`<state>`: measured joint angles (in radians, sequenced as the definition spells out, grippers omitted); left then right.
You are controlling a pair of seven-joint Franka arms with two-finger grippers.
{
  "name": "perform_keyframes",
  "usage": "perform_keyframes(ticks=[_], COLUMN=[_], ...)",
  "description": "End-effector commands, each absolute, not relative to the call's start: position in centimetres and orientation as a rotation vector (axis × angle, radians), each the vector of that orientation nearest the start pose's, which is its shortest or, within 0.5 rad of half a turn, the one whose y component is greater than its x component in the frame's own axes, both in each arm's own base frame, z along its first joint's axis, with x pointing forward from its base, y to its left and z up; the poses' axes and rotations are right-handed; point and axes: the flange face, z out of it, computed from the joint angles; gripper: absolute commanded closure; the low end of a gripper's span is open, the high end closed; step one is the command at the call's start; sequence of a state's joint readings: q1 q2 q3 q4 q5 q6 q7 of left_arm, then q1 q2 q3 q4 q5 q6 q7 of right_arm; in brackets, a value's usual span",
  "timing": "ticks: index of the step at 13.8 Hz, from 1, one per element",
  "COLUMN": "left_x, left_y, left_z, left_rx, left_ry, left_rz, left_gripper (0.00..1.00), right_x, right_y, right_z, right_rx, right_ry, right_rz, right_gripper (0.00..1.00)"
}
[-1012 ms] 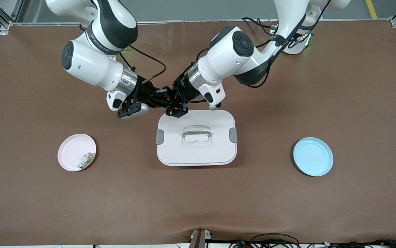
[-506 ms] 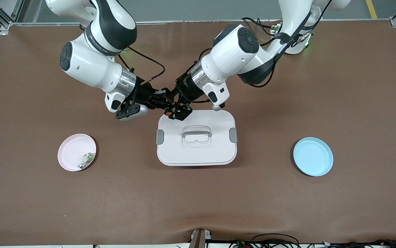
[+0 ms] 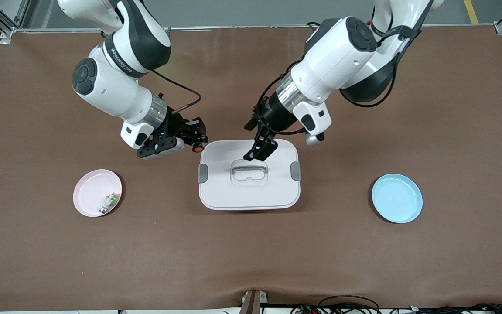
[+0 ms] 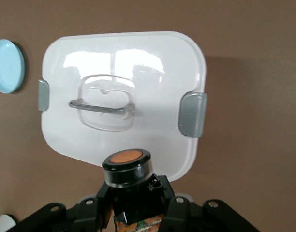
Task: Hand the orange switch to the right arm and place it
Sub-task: 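Open the left gripper and pull it back while the right gripper holds, then carry the switch with the right gripper over the white plate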
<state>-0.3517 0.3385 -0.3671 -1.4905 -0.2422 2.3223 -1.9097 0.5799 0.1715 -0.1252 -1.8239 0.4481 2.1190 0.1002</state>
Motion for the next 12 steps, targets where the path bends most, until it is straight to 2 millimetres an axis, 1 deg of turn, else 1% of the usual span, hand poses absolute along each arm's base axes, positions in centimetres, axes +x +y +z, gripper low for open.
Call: perform_keyframes(ticks=[1,2,3,6,7,10,12], left_x=[54.8,54.8,55.1,56.9,57.4,59.1,59.9], left_y=[-40.2,-39.2,-37.6,-31.5,-29.8,-23.7,-19.3], left_z=[56.6,57.1,57.6,58.0,57.7,58.3,58.1], left_rx=[2.202,2.291,2.378,2.567,2.625,2.754,2.815], left_ry=[1.439,1.336,1.230,1.008,0.926,0.678,0.487], left_rz=[-0.133,-0.105,-0.075,-0.038,-0.046,-0.062,-0.065], left_gripper=[0.00,0.00,0.00,0.00,0.00,0.00,0.00], right_x=[56.7,57.3,57.6,59.1,59.6,60.7,61.3], right_y=[27.3,25.9,24.8,20.4,18.9,16.3,14.9], right_z=[46.0,45.9,45.2,44.1,43.2,39.5,37.9], right_rx=[-2.781,-2.773,-2.769,-2.819,-2.843,-2.906,-2.933], right_ry=[-0.374,-0.467,-0.550,-0.760,-0.841,-1.123,-1.267], right_rz=[-0.045,-0.063,-0.044,-0.039,-0.018,0.078,0.133], right_gripper=[1.00,1.00,1.00,1.00,1.00,1.00,1.00])
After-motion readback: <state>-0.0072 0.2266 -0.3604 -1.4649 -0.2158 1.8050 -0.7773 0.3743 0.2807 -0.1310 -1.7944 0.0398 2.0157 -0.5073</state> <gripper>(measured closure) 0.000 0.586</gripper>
